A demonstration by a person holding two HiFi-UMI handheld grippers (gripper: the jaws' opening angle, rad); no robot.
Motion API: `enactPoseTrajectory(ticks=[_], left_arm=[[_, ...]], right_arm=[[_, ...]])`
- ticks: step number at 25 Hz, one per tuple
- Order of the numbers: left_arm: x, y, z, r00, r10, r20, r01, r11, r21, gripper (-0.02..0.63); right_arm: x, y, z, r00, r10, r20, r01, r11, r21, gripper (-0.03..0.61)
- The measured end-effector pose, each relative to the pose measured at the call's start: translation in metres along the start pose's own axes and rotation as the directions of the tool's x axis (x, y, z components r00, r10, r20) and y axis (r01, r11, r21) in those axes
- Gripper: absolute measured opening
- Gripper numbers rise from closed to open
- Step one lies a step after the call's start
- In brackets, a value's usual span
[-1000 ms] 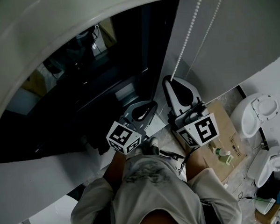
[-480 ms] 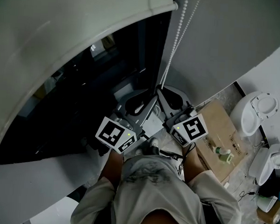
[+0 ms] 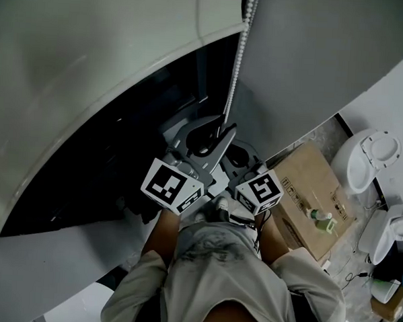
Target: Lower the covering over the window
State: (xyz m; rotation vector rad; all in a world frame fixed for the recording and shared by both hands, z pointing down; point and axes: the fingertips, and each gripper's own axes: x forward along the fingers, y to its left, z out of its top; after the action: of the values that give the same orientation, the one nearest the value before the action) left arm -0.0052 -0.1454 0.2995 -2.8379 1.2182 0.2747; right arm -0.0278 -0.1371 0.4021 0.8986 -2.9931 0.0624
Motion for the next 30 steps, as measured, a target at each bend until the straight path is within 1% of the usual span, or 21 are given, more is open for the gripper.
enactPoseTrajectory(ticks=[5, 8, 10, 14, 17, 20, 21, 26, 30], left_arm=[[0.002, -0.002, 0.003, 1.0, -0.001, 0.007, 0.001, 1.0, 0.006, 0.047], [0.001, 0.0, 0.002, 1.0, 0.013, 0.003, -0.013, 1.0, 0.016, 0.0], [0.0, 0.001, 0.002, 1.0, 0.021, 0.001, -0.021, 1.0, 0.018, 0.012], [-0.003, 0.003, 0.002, 0.999, 0.031, 0.014, -0.031, 0.999, 0.018, 0.008], [-0.005, 0.006, 0.001, 0.999, 0.046, 0.023, -0.046, 0.999, 0.022, 0.008], [-0.007, 0.008, -0.002, 0.999, 0.052, 0.015, -0.052, 0.998, 0.026, 0.008], [-0.007, 0.008, -0.005, 0.999, 0.053, 0.005, -0.053, 0.998, 0.026, 0.008], [-0.012, 0.009, -0.027, 0.998, 0.054, -0.031, -0.055, 0.998, -0.008, 0.008], [-0.013, 0.011, -0.039, 0.997, 0.052, -0.05, -0.053, 0.999, -0.007, 0.008]], right_arm=[[0.0, 0.001, -0.014, 1.0, -0.002, -0.029, 0.002, 1.0, 0.013, 0.025], [-0.001, 0.002, -0.018, 0.999, -0.001, -0.039, 0.002, 1.0, 0.02, 0.025], [-0.002, 0.002, -0.017, 0.999, -0.005, -0.045, 0.006, 1.0, 0.012, 0.025], [-0.003, 0.0, -0.017, 0.998, -0.022, -0.057, 0.022, 1.0, -0.008, 0.025], [-0.005, -0.002, -0.012, 0.998, -0.037, -0.044, 0.036, 0.999, -0.029, 0.025], [-0.012, -0.002, -0.005, 0.998, -0.041, -0.04, 0.04, 0.999, -0.028, 0.026], [-0.014, -0.002, 0.0, 0.998, -0.045, -0.034, 0.044, 0.999, -0.031, 0.025], [-0.027, -0.003, 0.032, 0.996, -0.051, 0.067, 0.053, 0.998, -0.027, 0.026], [-0.036, -0.006, 0.058, 0.988, -0.054, 0.143, 0.056, 0.998, -0.011, 0.033]])
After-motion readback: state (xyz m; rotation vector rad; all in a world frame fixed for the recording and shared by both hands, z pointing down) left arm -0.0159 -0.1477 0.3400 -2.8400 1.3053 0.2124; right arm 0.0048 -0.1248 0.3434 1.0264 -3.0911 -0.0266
